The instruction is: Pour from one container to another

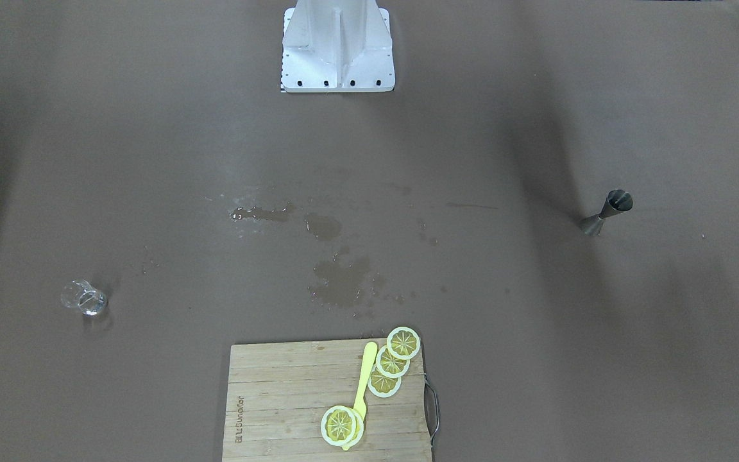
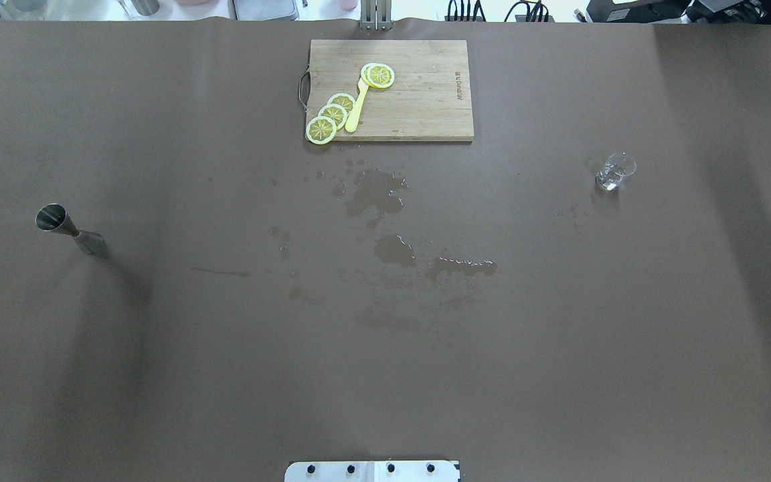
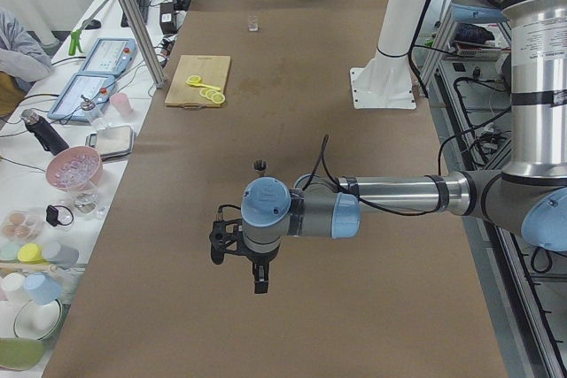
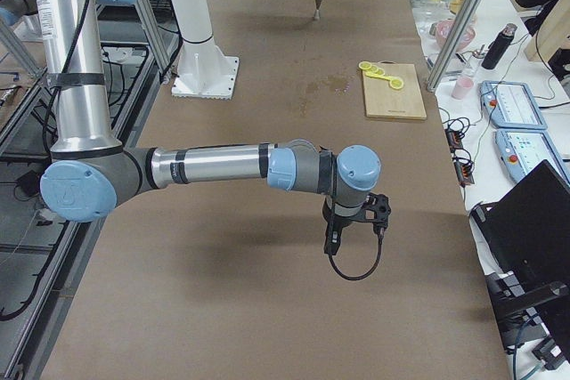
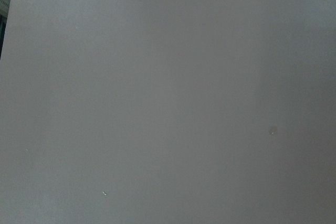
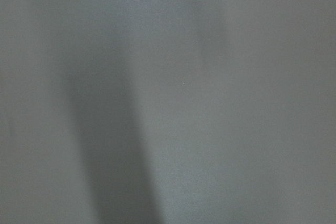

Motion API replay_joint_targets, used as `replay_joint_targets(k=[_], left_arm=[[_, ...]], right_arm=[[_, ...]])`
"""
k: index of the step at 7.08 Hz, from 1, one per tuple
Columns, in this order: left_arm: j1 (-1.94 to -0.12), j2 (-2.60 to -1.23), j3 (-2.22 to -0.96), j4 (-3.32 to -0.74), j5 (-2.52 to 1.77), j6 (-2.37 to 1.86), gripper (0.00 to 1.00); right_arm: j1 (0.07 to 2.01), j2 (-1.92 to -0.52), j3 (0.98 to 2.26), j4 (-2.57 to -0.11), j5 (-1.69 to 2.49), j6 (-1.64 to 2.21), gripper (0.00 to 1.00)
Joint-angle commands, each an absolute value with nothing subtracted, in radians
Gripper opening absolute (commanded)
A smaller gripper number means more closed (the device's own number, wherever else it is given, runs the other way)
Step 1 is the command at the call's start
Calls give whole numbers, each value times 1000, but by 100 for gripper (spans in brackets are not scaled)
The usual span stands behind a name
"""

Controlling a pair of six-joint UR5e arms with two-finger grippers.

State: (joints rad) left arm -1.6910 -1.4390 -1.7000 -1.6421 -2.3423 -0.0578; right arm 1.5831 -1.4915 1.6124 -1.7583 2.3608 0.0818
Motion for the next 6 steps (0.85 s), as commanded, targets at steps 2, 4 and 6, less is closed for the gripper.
replay_joint_targets(k=[2, 4, 6], left_arm=[[-1697, -1424, -1759, -1644, -2345, -60, 99], [-1701, -1401, -1785, -1646, -2353, -61, 99], [-1729, -1394, -1795, -1646, -2355, -61, 99]], right_arm=[[1583, -1491, 1614, -1758, 2361, 81, 100], [1583, -1491, 1614, -1758, 2361, 81, 100], [1583, -1493, 1612, -1758, 2361, 83, 100]])
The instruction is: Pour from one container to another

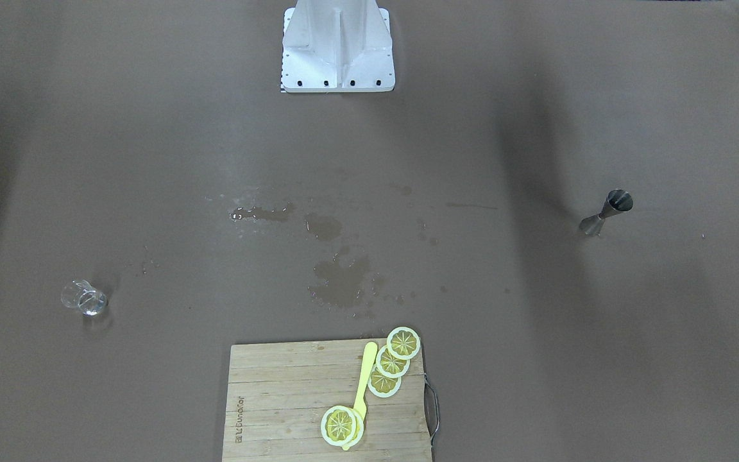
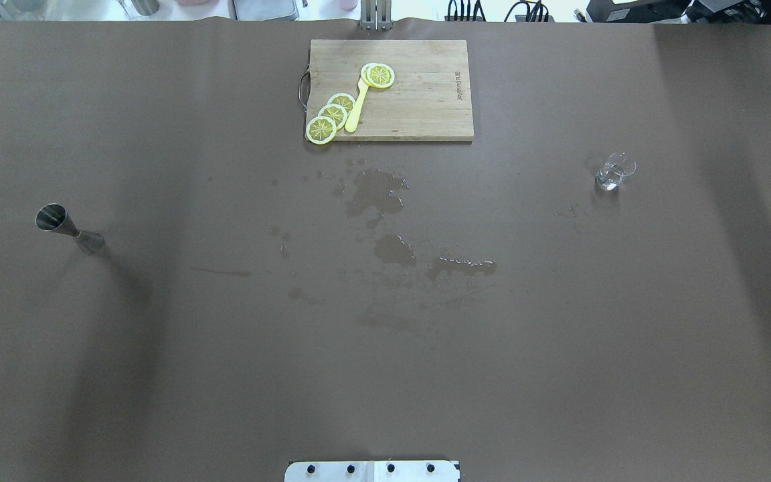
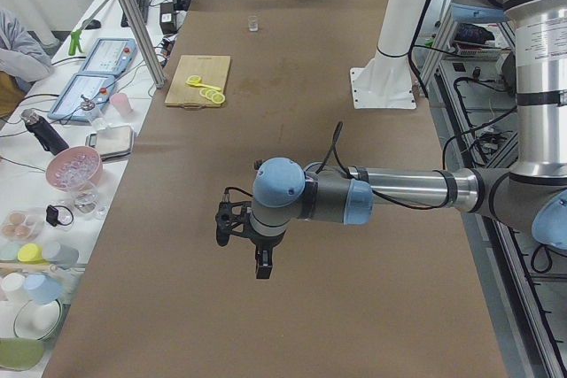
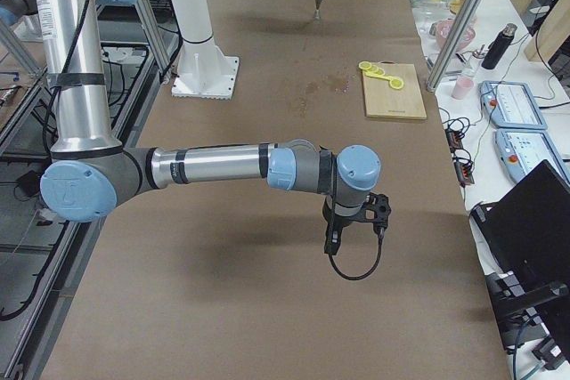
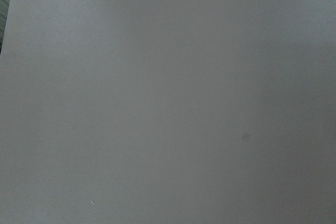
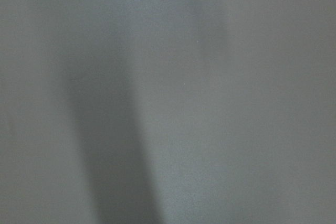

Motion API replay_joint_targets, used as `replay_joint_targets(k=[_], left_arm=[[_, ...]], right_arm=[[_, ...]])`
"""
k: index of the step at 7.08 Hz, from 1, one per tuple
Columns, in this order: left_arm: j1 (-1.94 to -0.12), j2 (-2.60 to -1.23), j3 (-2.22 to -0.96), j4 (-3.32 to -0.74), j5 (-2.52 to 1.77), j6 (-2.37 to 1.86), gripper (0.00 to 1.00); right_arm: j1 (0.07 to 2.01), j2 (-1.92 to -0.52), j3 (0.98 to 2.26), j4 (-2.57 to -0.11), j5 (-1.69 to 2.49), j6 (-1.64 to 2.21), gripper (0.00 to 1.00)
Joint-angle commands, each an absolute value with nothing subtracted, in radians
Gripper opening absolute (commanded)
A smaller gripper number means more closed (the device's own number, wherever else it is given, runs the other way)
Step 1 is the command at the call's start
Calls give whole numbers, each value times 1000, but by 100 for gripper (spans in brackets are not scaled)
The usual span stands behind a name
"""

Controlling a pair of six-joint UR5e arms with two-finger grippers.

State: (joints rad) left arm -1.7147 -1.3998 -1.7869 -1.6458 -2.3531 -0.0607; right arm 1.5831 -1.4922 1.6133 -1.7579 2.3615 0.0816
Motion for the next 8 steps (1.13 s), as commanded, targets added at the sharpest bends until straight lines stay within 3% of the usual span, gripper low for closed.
replay_joint_targets(k=[1, 3, 4, 8], left_arm=[[-1736, -1343, -1811, -1647, -2380, -60, 99], [-1753, -1316, -1909, -1648, -2437, -64, 99], [-1855, -1319, -1963, -1647, -2459, -63, 99], [-1905, -1445, -1884, -1637, -2434, -63, 99]], right_arm=[[1583, -1493, 1612, -1758, 2362, 83, 100], [1583, -1493, 1614, -1758, 2362, 83, 100], [1583, -1494, 1614, -1758, 2368, 83, 100], [1583, -1499, 1614, -1758, 2372, 83, 100]])
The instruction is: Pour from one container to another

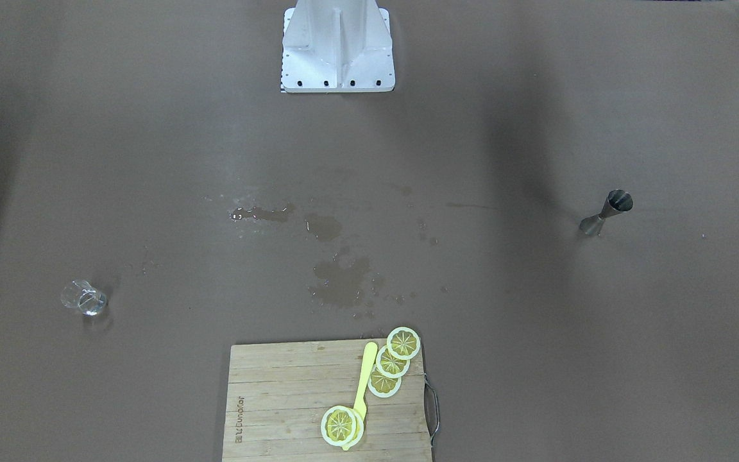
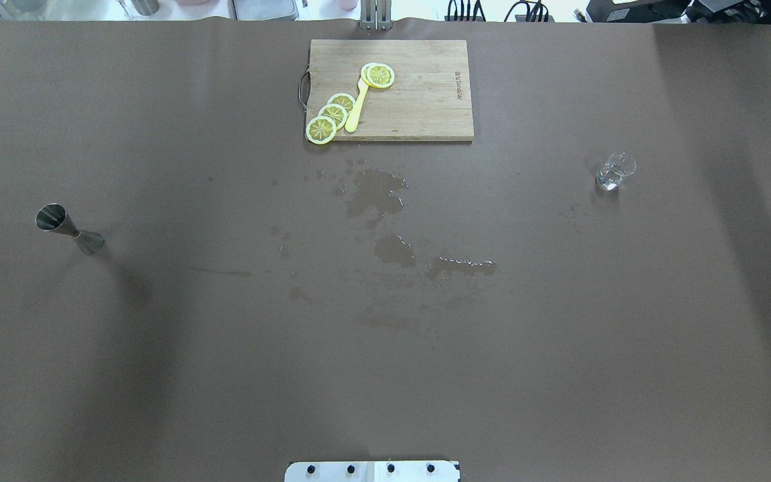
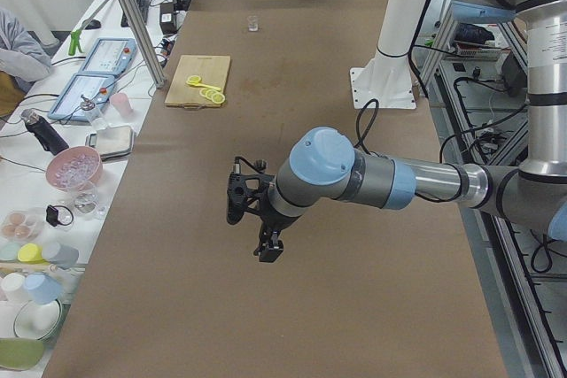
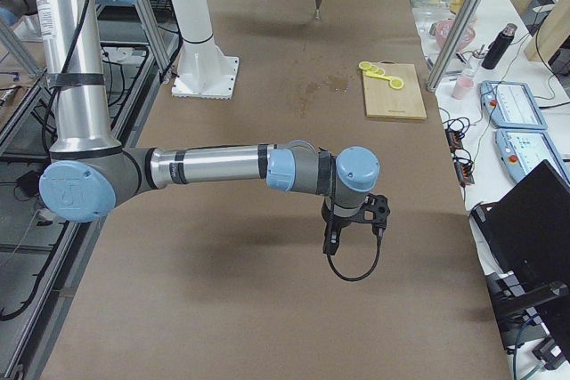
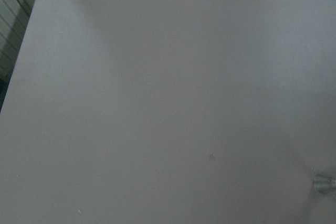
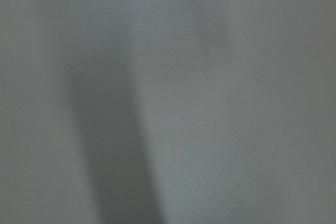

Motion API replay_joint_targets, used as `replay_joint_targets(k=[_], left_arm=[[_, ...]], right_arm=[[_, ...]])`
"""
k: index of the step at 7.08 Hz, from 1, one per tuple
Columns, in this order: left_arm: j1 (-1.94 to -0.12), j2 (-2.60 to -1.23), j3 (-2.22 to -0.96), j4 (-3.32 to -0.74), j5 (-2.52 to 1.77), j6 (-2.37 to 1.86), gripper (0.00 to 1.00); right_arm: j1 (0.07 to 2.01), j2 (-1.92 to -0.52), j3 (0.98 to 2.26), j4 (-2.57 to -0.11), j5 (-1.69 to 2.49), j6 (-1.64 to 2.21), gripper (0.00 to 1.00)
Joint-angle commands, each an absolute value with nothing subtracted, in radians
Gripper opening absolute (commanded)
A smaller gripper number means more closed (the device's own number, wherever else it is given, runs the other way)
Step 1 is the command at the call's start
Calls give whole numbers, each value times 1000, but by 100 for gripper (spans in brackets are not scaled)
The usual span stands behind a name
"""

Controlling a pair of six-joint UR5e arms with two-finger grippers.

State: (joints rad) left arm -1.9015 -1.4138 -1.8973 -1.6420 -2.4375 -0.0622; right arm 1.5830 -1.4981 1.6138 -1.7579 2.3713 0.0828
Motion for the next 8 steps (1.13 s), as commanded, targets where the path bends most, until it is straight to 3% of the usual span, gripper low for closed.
replay_joint_targets(k=[1, 8], left_arm=[[-1904, -1430, -1885, -1635, -2434, -63, 99], [-1871, -1387, -1851, -1637, -2326, -54, 99]], right_arm=[[1583, -1499, 1614, -1758, 2372, 83, 100], [1583, -1499, 1611, -1758, 2370, 83, 100]])
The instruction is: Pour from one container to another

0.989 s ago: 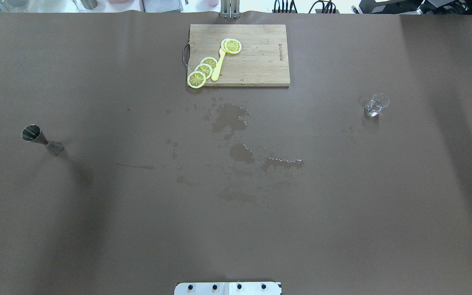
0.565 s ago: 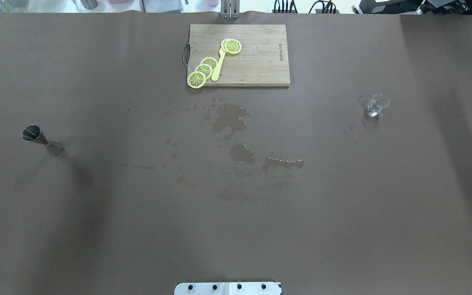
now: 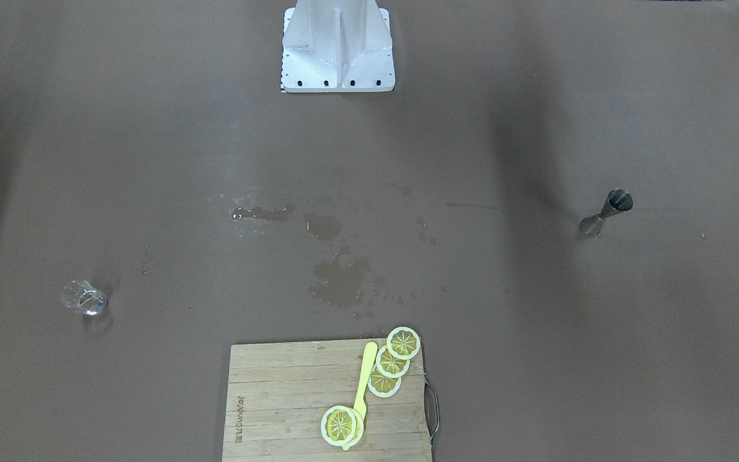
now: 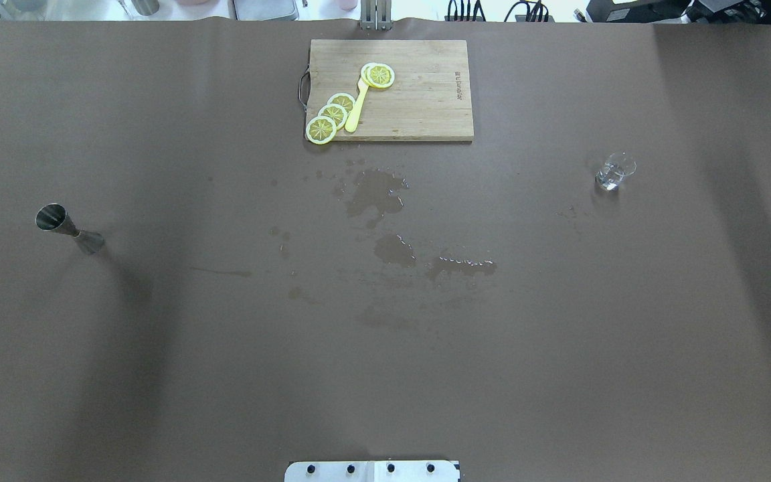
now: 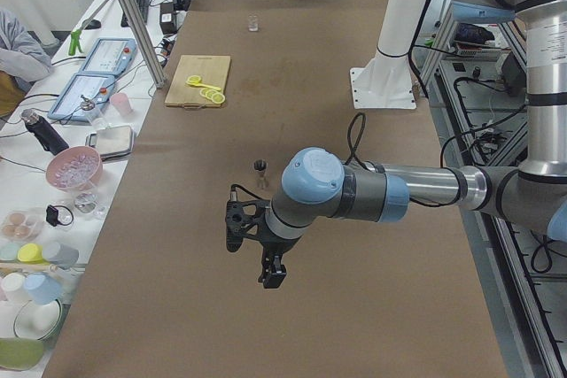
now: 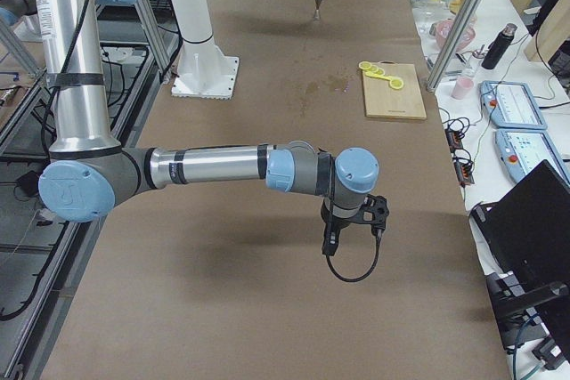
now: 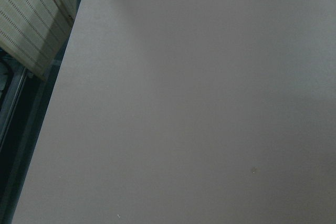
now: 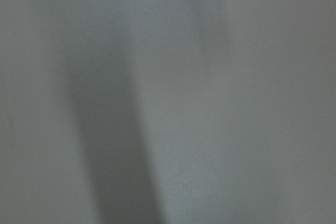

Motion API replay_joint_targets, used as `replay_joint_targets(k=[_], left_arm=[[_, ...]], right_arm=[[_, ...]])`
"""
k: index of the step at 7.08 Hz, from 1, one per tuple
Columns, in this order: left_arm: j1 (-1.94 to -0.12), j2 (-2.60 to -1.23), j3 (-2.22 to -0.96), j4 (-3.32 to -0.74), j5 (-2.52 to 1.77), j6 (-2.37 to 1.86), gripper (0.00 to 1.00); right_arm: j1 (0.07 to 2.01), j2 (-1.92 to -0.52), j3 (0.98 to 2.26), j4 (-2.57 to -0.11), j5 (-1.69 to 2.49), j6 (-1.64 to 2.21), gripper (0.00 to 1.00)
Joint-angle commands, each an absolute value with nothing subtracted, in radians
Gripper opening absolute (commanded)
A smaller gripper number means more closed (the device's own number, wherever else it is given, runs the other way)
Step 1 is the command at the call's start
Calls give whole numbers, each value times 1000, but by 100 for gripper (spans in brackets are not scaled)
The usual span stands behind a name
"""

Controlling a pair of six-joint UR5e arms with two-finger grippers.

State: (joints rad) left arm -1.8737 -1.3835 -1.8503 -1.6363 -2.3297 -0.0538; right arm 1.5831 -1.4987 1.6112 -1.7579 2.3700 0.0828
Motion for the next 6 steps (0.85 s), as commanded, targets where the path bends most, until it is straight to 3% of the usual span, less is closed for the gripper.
replay_joint_targets(k=[1, 4, 6], left_arm=[[-1871, -1388, -1853, -1637, -2326, -54, 99], [-1830, -1388, -1850, -1637, -2336, -54, 99], [-1816, -1388, -1847, -1637, -2336, -54, 99]], right_arm=[[1583, -1499, 1611, -1758, 2370, 83, 100], [1583, -1497, 1612, -1729, 2368, 81, 100], [1583, -1541, 1565, -1515, 2370, 78, 100]])
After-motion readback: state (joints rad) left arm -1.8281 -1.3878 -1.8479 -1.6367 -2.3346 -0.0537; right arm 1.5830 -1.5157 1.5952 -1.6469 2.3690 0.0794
